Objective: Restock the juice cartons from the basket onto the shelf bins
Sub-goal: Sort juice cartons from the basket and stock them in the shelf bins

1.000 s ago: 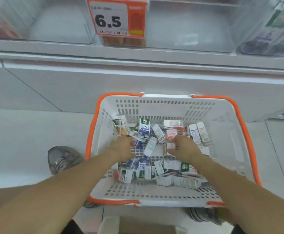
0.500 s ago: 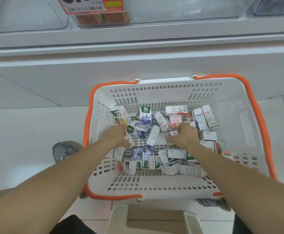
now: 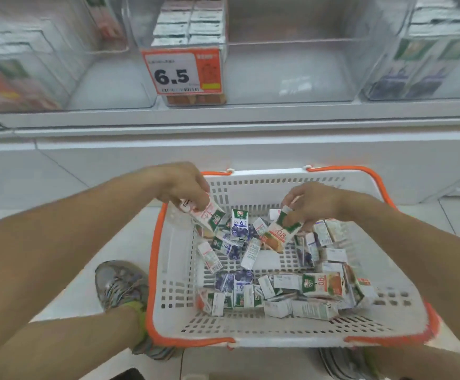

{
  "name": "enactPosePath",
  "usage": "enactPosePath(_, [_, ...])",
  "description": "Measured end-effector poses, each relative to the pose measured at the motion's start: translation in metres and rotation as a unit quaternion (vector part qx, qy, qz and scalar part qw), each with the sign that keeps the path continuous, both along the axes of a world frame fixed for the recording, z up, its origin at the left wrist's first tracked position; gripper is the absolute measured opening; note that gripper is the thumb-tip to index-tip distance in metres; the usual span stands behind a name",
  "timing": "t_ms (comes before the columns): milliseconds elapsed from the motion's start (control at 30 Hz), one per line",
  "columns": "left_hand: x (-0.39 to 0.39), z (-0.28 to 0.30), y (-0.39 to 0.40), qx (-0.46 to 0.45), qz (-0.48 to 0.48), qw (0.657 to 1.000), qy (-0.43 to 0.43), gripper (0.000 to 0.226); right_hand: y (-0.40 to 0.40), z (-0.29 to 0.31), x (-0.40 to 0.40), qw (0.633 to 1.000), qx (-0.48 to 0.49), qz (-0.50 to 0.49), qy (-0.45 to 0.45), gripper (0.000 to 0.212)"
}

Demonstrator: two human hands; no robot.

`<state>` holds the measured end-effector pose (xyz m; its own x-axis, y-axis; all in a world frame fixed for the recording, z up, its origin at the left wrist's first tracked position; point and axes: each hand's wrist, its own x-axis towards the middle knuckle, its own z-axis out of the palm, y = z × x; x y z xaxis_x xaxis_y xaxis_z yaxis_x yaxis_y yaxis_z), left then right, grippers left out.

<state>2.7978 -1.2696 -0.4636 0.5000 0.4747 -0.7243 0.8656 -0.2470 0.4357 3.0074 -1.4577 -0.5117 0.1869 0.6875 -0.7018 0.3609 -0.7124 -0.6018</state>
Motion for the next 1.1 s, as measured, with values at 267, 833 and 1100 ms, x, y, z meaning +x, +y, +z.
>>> enactPosePath(267, [-0.011, 0.13, -0.006, -0.195, 0.095, 0.942, -0.255, 0.056, 0.017, 0.181, 0.015, 0.971, 0.063, 0.202, -0.114, 0.026])
enactPosePath(833, [-0.005, 0.139, -0.026, -0.378, 0.219, 0.799, -0.413, 0.061, -0.004, 0.174, 0.019, 0.838, 0.312, -0.291, 0.341, 0.033])
enactPosePath(1100, [0.011, 0.139, -0.035, -0.254, 0.2, 0.838, -0.44, 0.015, 0.013, 0.184, -0.021, 0.86, 0.352, -0.262, 0.262, 0.046])
